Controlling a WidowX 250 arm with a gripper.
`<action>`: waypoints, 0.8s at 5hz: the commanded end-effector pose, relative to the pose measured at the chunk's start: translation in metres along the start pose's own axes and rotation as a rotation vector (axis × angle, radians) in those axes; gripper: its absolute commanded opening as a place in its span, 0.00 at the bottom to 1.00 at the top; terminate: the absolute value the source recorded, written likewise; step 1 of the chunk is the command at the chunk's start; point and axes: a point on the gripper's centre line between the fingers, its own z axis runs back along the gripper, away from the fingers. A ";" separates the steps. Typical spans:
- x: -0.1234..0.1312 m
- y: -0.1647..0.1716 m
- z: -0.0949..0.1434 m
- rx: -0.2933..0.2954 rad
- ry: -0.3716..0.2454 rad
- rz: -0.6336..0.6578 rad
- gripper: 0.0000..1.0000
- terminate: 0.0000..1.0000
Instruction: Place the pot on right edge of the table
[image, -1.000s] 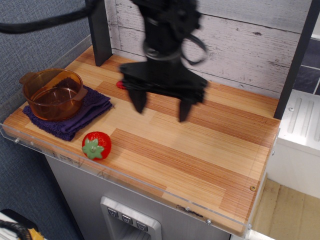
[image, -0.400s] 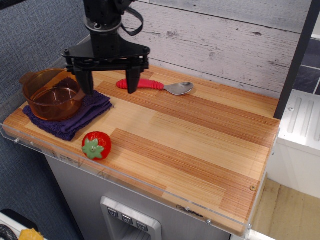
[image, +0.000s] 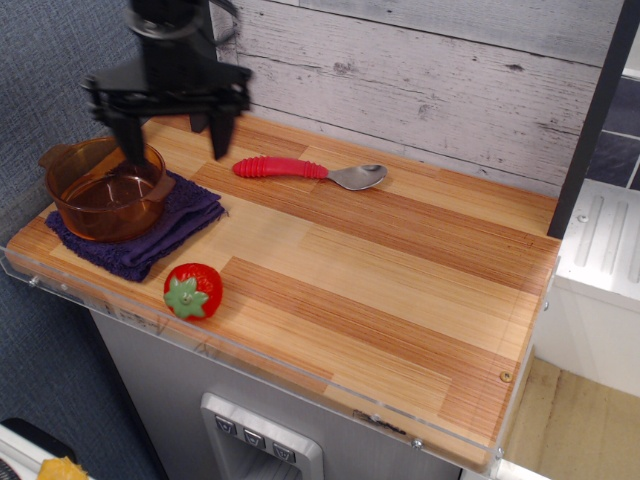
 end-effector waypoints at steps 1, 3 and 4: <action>0.010 0.019 -0.010 0.027 -0.029 0.060 1.00 0.00; 0.015 0.009 -0.035 0.026 -0.069 0.075 1.00 0.00; 0.015 0.011 -0.044 0.034 -0.053 0.086 1.00 0.00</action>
